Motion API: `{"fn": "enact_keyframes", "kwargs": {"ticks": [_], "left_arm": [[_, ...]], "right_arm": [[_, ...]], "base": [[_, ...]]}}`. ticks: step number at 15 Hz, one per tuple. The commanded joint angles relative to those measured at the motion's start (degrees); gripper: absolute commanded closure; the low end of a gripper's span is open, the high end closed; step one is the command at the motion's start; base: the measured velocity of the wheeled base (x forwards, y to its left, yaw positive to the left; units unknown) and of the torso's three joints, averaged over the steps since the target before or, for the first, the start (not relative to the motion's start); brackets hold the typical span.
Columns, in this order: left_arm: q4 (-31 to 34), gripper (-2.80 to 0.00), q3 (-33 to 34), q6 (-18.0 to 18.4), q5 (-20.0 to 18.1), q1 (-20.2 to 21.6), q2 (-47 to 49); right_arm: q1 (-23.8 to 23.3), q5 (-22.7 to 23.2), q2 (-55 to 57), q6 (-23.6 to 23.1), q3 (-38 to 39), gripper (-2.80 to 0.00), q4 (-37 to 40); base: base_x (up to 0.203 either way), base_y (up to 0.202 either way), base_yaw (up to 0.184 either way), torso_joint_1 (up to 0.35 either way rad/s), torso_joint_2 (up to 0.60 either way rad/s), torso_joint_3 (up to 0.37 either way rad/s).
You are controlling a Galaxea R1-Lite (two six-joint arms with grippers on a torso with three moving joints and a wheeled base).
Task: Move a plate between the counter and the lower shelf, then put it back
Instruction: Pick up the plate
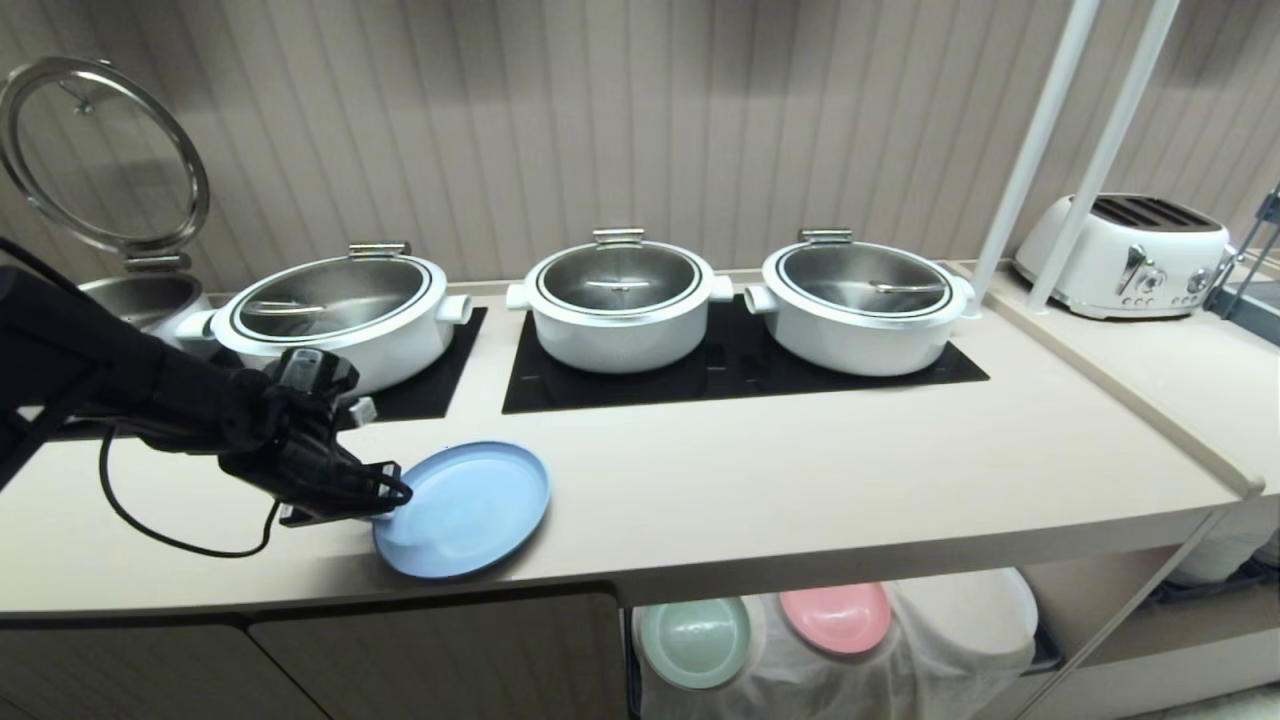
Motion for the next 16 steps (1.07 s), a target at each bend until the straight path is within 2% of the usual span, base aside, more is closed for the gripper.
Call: {"fn": "enact_keyframes", "kwargs": {"ticks": [1,13,16], "left_arm": [[-0.10,0.00,2.32,-1.07,-0.04,-0.06,-3.09],[-0.10,0.00,15.11,-9.87,-2.48,0.21,-15.42],[-0.10,0.00,17.89,-12.03,-4.14,1.01,-18.16]], "right_arm": [[-0.03,-0.01,0.00,0.03,0.00,0.00,-0.02],[-0.03,-0.01,0.00,0.03,0.00,0.00,-0.02],[-0.03,-0.01,0.00,0.03,0.00,0.00,-0.02]], "base": [[0.000,0.000,0.000,0.000,0.00,0.000],[0.000,0.000,0.000,0.000,0.00,0.000],[0.000,0.000,0.000,0.000,0.00,0.000]]}}
